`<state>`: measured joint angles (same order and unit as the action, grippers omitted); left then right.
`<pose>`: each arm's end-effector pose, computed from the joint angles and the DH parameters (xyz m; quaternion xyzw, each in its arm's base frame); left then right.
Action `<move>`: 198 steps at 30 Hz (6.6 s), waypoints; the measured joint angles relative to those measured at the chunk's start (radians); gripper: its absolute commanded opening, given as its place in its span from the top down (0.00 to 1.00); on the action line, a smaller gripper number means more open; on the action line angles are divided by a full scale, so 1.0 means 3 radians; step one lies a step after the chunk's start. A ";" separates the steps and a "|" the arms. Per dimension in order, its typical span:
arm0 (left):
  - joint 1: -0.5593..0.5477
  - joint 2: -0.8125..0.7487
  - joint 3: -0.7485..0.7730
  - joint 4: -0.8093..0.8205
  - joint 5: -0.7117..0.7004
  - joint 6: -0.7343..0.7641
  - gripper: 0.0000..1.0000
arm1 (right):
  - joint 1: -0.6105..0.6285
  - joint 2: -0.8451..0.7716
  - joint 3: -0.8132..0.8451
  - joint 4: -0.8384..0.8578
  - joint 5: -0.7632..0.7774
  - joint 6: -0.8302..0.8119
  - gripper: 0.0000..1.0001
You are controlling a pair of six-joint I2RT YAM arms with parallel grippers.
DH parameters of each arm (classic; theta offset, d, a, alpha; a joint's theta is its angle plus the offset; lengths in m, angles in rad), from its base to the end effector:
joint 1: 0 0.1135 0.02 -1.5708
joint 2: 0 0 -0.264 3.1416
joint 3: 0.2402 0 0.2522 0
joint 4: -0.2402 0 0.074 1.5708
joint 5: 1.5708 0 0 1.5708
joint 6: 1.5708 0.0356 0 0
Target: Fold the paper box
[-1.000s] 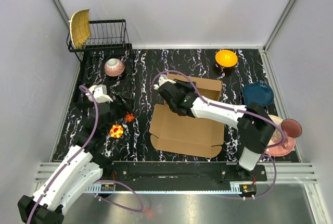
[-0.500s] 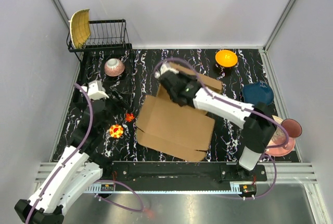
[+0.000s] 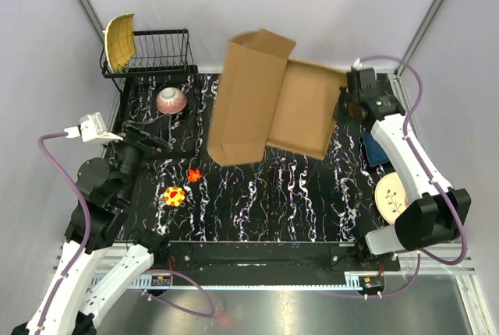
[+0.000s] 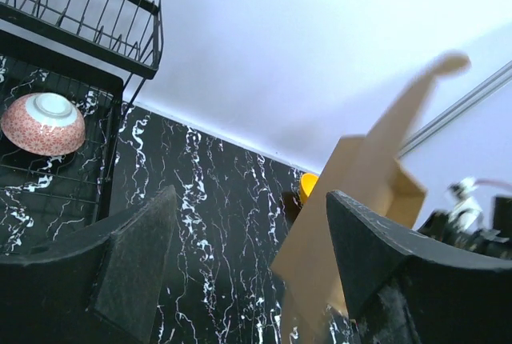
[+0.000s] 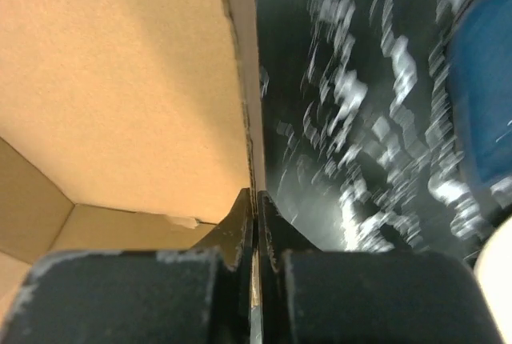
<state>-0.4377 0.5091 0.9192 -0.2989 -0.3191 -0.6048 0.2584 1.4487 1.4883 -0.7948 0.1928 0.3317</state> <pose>0.0929 -0.0311 0.4068 -0.1729 0.6461 -0.2746 0.6909 0.3010 0.0725 0.3705 0.0716 0.9117 0.0302 0.4034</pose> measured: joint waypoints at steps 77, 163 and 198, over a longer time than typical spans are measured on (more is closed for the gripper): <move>-0.0571 0.3810 0.1088 0.0824 0.1534 0.0357 0.27 | 0.0641 -0.1175 -0.2394 0.1175 -0.0922 0.2415 0.45; 0.0404 0.1727 -0.2403 0.1603 0.0112 -0.1485 0.36 | 0.1212 -0.0048 -0.2522 0.1958 0.0098 0.0750 0.47; 0.0460 0.1906 -0.2613 0.2092 0.0491 -0.1443 0.99 | 0.1212 -0.0048 -0.2527 0.1962 0.0086 0.0716 0.47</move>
<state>-0.2996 1.0809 0.1352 0.3286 -0.1719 -1.0378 0.6220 1.4342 0.7303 -0.2062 0.2188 0.5465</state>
